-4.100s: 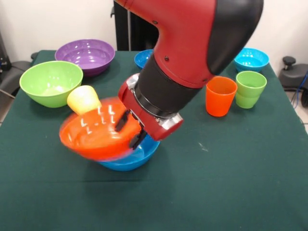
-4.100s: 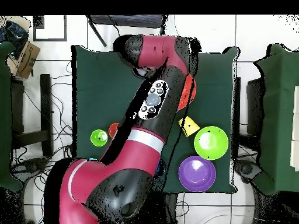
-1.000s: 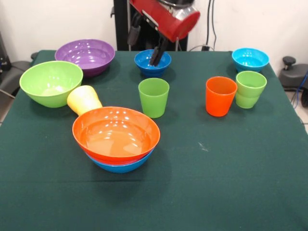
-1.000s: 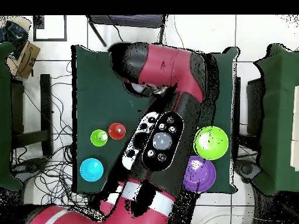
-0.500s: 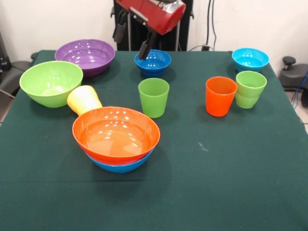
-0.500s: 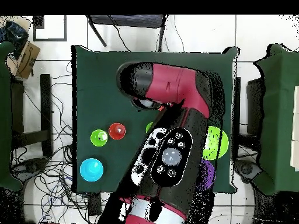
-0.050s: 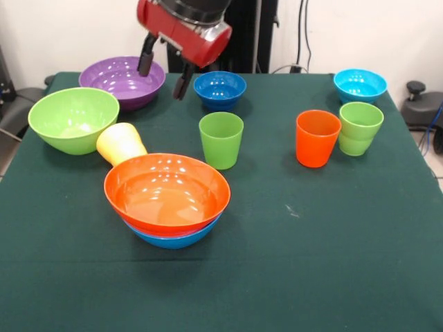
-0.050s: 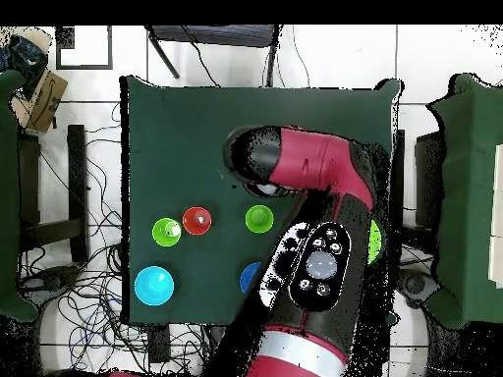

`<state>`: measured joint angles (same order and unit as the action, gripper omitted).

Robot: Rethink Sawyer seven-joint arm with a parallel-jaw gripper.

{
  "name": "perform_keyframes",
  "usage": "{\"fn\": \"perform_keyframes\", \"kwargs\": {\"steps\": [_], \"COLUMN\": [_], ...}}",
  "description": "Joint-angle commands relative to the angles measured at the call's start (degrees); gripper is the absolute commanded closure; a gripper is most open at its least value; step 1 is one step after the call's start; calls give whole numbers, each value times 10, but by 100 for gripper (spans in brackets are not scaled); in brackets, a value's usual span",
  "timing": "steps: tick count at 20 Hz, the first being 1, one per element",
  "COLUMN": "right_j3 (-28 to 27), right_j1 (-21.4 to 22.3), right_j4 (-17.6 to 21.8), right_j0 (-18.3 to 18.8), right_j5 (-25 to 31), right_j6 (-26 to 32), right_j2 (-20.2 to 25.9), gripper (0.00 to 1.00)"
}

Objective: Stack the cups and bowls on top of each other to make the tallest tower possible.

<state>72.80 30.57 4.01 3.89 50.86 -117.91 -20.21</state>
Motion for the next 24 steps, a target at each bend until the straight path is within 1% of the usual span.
{"fn": "perform_keyframes", "kwargs": {"steps": [1, 10, 14, 18, 21, 24], "right_j3": [74, 104, 116, 136, 145, 141], "right_j1": [-11, -25, -25, -27, -38, -57], "right_j4": [58, 114, 136, 157, 171, 184], "right_j0": [28, 74, 87, 95, 99, 110], "right_j5": [-44, -89, -90, -104, -123, -135], "right_j6": [152, 140, 140, 116, 96, 92], "right_j2": [99, 132, 141, 149, 155, 164], "gripper": [0, 0, 0, 0, 0, 0]}}
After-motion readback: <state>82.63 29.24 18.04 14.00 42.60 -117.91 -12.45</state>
